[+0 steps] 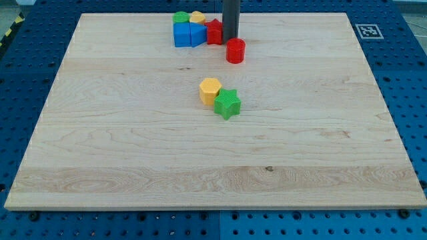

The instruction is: Move the red circle bottom diagonally to the red star

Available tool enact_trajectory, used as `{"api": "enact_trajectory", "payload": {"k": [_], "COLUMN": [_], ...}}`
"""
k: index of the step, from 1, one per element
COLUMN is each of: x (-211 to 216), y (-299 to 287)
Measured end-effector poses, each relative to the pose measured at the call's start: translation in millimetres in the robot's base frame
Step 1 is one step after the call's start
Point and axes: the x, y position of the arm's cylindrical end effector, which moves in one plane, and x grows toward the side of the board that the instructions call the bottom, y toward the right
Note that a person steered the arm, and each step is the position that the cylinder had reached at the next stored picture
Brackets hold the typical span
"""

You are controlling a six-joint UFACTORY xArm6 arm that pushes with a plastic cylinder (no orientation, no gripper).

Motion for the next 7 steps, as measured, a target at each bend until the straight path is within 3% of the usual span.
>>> {"api": "enact_trajectory", "payload": {"k": [1,3,4,5,7], "x": [0,4,46,89,83], "y": [-4,92,121,116,63]}}
